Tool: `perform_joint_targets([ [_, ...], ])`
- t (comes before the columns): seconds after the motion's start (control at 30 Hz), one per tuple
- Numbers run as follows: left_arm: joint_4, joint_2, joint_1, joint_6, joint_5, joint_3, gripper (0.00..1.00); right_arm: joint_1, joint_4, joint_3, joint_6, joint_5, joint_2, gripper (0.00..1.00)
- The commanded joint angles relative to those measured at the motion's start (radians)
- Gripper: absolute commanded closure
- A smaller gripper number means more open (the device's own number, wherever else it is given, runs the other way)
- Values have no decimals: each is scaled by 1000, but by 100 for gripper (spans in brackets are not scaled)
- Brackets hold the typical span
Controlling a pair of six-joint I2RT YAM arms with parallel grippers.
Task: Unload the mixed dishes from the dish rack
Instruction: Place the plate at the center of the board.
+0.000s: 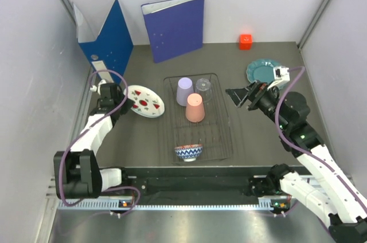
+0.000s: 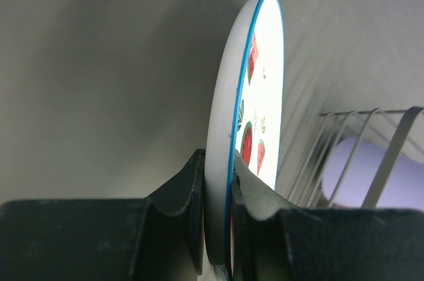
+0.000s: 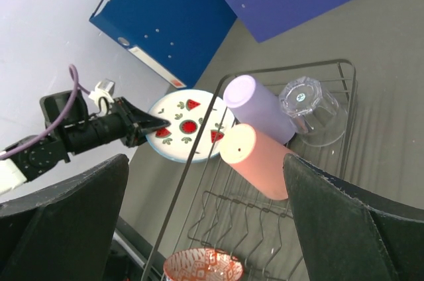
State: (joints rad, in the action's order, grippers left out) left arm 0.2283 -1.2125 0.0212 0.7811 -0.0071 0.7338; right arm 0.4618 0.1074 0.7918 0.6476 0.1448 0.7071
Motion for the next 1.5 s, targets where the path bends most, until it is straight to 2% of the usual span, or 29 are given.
perform_joint_targets([
  [0.0, -289, -42, 14, 79, 98, -5, 100, 0, -58, -16, 1, 12, -17, 0],
  [0.17, -290, -142, 32, 95, 134, 1, 100, 0, -63, -28, 3, 13, -17, 0],
  [0.27, -228, -209, 39, 70, 121, 38, 100, 0, -49, -28, -2, 10, -17, 0],
  [0.43, 52, -350, 40, 15, 36, 154, 100, 0, -40, -37, -8, 1, -14, 0],
  [0.53, 129, -406, 39, -6, -20, 190, 100, 0, -35, -40, -8, 1, -9, 0],
  [0.87, 224, -409, 40, -78, -93, 153, 100, 0, -20, -52, -16, -1, -3, 0],
  [0.93, 172, -371, 55, -85, -53, 125, 100, 0, -23, -62, -19, -2, -12, 0],
  [1.07, 5, -318, 80, -85, 201, 41, 100, 0, -43, -78, -11, 10, -9, 0],
  [1.1, 3, -317, 82, -80, 203, 39, 100, 0, -43, -78, -9, 16, -9, 0],
  [1.3, 147, -315, 123, -103, 70, 82, 100, 0, -37, -82, -16, 9, -27, 0],
  [1.47, 219, -323, 174, -117, 16, 101, 100, 1, -63, -104, 0, 22, -24, 0],
])
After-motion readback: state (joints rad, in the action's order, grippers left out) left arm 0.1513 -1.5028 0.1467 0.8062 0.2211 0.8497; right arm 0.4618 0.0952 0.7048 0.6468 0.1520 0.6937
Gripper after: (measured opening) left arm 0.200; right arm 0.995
